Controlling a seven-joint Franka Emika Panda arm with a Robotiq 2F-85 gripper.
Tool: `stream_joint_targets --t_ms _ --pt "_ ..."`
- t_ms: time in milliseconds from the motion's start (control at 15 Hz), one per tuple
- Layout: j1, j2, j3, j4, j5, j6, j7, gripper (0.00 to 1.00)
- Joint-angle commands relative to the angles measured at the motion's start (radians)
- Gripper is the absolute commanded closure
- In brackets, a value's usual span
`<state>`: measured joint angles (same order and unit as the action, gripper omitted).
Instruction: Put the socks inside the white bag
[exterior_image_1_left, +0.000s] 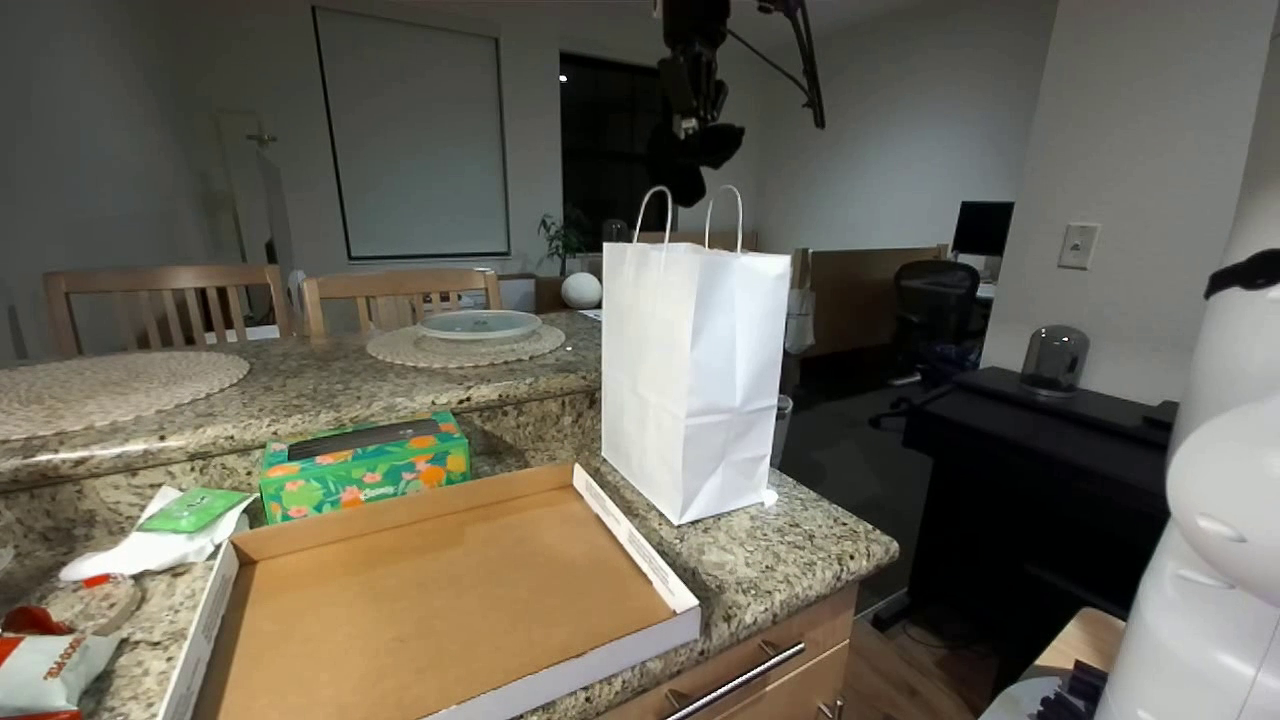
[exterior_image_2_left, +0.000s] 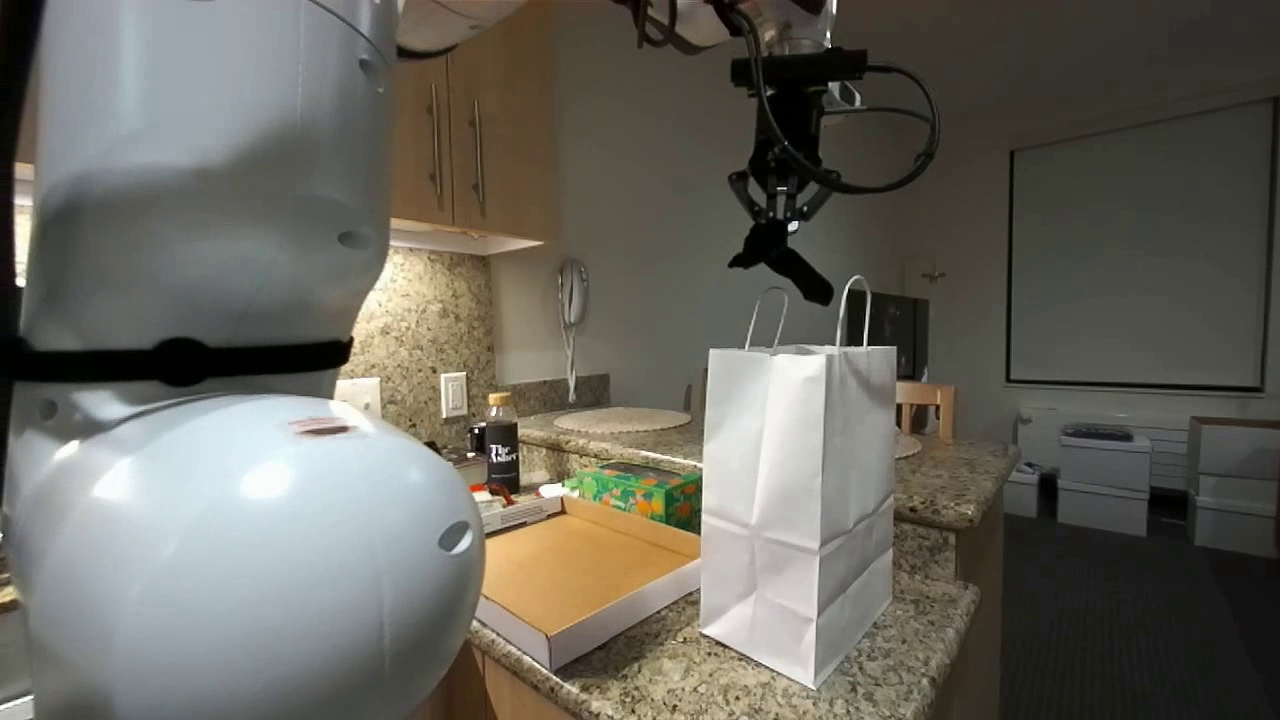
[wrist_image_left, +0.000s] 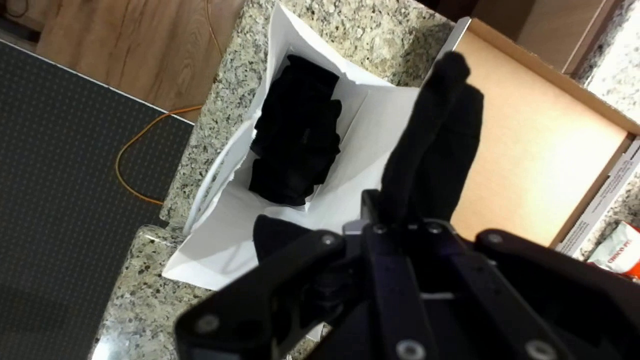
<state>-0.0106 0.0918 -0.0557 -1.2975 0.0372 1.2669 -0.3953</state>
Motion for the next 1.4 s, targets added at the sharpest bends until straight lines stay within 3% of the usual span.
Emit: stream_joint_targets --t_ms 0,400,667,1067,1333 --pt "-0.005 0.033 -0.004 0.056 0.051 -0.049 0.018 0.62" --pt "-0.009 -0.012 -0.016 0.066 0.193 -0.04 0.146 0.24" --pt "0.019 -0.091 0.0 -0.033 0.227 0.008 0.232 0.0" --pt "0.048 -0.238 0.024 -0.276 0.212 0.09 0.282 0.0" --pt "0.026 -0.357 0.029 -0.467 0.165 0.201 0.304 0.0"
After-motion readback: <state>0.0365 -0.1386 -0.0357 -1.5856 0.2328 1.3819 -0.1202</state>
